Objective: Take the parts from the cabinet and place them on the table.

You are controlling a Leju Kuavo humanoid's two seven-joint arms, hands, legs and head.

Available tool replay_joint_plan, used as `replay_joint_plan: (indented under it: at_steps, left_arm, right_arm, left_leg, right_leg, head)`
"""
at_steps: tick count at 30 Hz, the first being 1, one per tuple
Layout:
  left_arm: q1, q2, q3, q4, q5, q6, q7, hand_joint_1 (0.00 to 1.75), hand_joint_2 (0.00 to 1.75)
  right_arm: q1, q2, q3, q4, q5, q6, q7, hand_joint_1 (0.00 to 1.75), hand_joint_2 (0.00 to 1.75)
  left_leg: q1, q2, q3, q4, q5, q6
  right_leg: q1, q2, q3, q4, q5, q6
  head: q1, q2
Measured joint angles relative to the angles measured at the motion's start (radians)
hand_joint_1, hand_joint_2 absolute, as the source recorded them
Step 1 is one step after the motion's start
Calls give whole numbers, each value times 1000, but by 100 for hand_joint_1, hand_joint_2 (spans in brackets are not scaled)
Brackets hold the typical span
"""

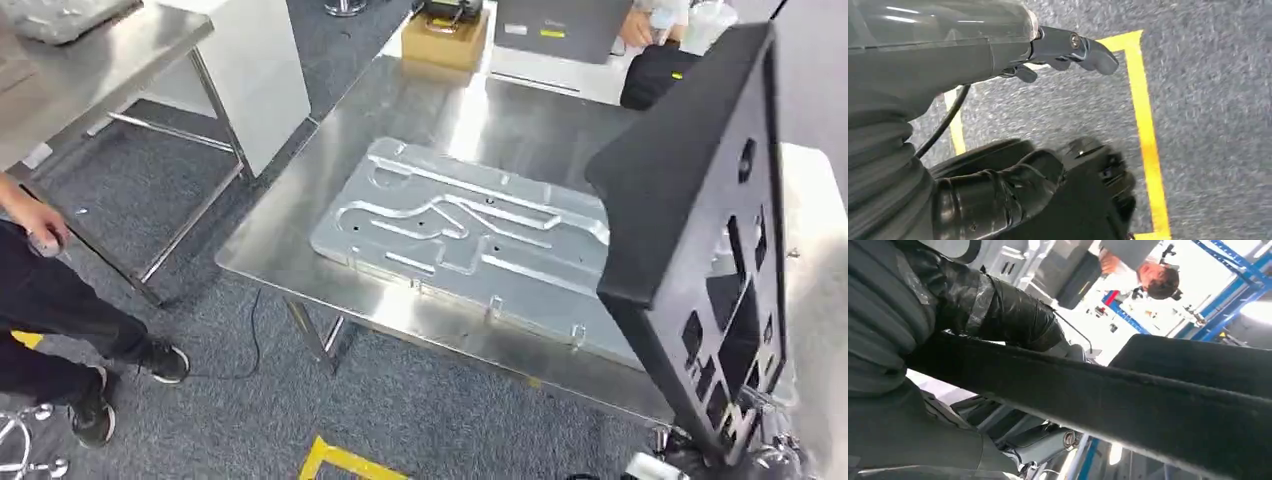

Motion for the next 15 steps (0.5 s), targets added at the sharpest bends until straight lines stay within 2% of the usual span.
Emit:
replay_joint_plan:
  at_steps: [1, 2, 3, 4, 5, 6, 7, 8, 9, 10, 11, 12, 13, 15]
  left_arm:
    - [0, 0, 0, 0, 0, 0, 0, 0, 175]
    - [1, 0, 0, 0, 0, 0, 0, 0, 175]
    - [3, 0, 0, 0, 0, 0, 0, 0, 175]
    - [5, 0, 0, 0, 0, 0, 0, 0, 175]
    - [5, 0, 0, 0, 0, 0, 0, 0, 175]
    - [5, -1, 0, 0, -2, 0, 0, 0, 175]
    - [6, -6, 0, 2, -2, 0, 0, 0, 175]
    - [3, -6, 0, 2, -2, 0, 0, 0, 175]
    - [1, -6, 0, 2, -2, 0, 0, 0, 175]
    - [2, -6, 0, 2, -2, -1, 0, 0, 175]
    - [3, -6, 0, 2, -2, 0, -1, 0, 175]
    - [2, -5, 0, 2, -2, 0, 0, 0, 175]
    - [1, -5, 0, 2, 1, 0, 0, 0, 175]
    - [-2, -5, 0, 2, 3, 0, -1, 0, 175]
  right_arm:
    - [1, 0, 0, 0, 0, 0, 0, 175, 175]
    - [1, -1, 0, 0, 0, 0, 0, 175, 175]
    - [1, -1, -1, 0, 0, 0, 0, 175, 175]
    - [1, -1, -1, 0, 0, 0, 0, 175, 175]
    - [1, -1, -2, 0, 0, 0, 0, 175, 175]
    - [0, -2, -3, 0, 0, 0, 0, 175, 175]
    - [-1, -2, -4, 1, 0, 0, 0, 175, 175]
    - [-2, -2, -5, 0, 0, 0, 0, 175, 175]
    - [-1, -3, -5, -3, 2, 0, 0, 175, 175]
    - [0, -3, -5, -4, 2, 0, 0, 175, 175]
    - [-1, -3, -5, -4, 3, 0, 0, 175, 175]
    - [-1, -3, -5, -5, 4, 0, 0, 175, 175]
    - [-3, -4, -5, -6, 4, 0, 0, 175, 175]
    - [-5, -4, -5, -6, 4, 0, 0, 175, 175]
  left_leg:
    - [-3, 0, 2, 0, -5, 3]
    - [-5, 0, 8, 0, -10, 3]
    - [-7, -1, 16, 0, -17, 3]
    - [-8, -3, 26, 0, -24, 2]
    - [-8, -3, 38, 0, -31, 1]
    - [-8, -4, 46, -1, -40, -1]
    - [-8, -3, 56, -2, -44, -4]
    - [-8, -6, 49, -2, -47, -10]
    - [-7, -5, 46, -7, -53, -17]
    - [-9, -3, 63, 7, -48, -20]
    - [-13, -4, 72, 5, -44, -27]
    - [-12, -4, 71, 12, -57, -31]
    - [-12, -3, 65, 38, -72, -40]
    - [-1, -3, -8, 158, -130, -53]
  right_leg:
    - [0, 0, -43, 59, -18, 1]
    - [1, 0, -75, 89, -13, 1]
    - [3, 0, -81, 72, 16, -3]
    - [5, 0, -68, 20, 65, -8]
    - [9, 0, -42, -59, 125, -15]
    - [18, 0, -12, -152, 189, -26]
    - [24, -2, -11, -155, 158, -33]
    - [30, -2, -16, -180, 117, -37]
    - [31, 0, -5, -181, 145, -45]
    - [30, 1, -3, -192, 160, -50]
    - [23, 1, 11, -197, 161, -53]
    - [13, 0, 34, -212, 163, -54]
    - [11, -2, 46, -218, 163, -56]
    - [10, -4, 50, -221, 159, -61]
  head:
    - [0, 0]
    - [0, 0]
    - [0, 0]
    - [0, 0]
    - [0, 0]
    - [0, 0]
    - [-2, 0]
    - [1, 0]
    - [-2, 0]
    - [-1, 0]
    - [-1, 0]
    - [-1, 0]
    - [-6, 0]
    - [-10, 0]
